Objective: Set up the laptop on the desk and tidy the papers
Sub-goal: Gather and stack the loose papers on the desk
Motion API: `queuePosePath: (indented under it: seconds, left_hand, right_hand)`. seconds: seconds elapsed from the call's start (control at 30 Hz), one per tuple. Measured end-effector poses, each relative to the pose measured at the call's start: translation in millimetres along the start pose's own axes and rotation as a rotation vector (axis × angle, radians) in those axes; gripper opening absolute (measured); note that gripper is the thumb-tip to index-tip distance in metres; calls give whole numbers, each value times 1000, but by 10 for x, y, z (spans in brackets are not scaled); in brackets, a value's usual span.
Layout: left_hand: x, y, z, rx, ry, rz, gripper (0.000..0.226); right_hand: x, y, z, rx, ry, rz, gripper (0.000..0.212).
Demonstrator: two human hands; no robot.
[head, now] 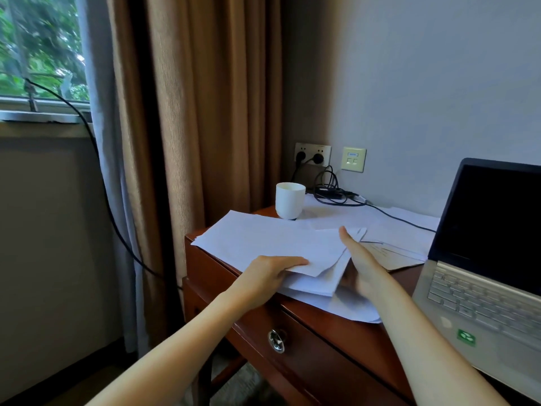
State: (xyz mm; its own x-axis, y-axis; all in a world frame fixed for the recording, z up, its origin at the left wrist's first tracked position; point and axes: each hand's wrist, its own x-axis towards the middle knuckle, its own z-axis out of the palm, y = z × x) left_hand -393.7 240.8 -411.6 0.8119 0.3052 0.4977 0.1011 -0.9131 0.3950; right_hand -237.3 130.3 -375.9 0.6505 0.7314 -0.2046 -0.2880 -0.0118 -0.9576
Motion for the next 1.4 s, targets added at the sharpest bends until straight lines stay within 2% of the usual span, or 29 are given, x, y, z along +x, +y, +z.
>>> queuePosePath:
  seconds: [0.1,0.2,0.27,0.3,0.37,0.43,0.53,0.67,0.77,0.9,1.1,1.27,1.33,1.4]
  left_hand:
    - [18,80,71,-17,-53,116,41]
    - [49,165,69,-29,-238,52,37]
    - [56,172,80,-50,-341,-23,45]
    - [49,181,80,-77,-342,-61,50]
    - [49,179,51,-109,-243,-137,56]
    - [78,94,14,-119,-64,-237,60]
    - [114,-91,-68,-157,238,-400,62]
    - [90,-234,-222,-255,516,-543,69]
    - [111,-260,-368,-405,600,-550,69]
    - [133,-264,-499,-399,669,-499,57]
    - [98,-211,-445,-453,654,-502,55]
    - [69,-199,-424,-500,618,-569,56]
    - [67,-221,-411,-505,547,-613,55]
    - [73,-222,-396,-413,370,-701,47]
  right_hand:
    - [-32,31,-2,-113,-47,0,12]
    - [27,82,-41,-237,54,-41,29]
    - [58,84,-69,-280,137,-102,33]
    - [60,68,-84,-266,182,-134,32]
    - [42,18,-121,-195,266,-200,27]
    - [-2,-51,-149,-139,319,-266,27]
    - [-52,-121,-199,-84,338,-369,28]
    - [-130,-196,-196,-13,299,-480,21]
    - [-174,-219,-148,-2,271,-549,21]
    - [-200,-228,-112,30,222,-536,6]
    - [-237,-226,-65,39,141,-480,6]
    - [-148,-151,-79,-114,213,-487,3]
    - [-92,-126,-82,-153,305,-512,11]
    - [-60,-121,-102,-155,409,-499,22]
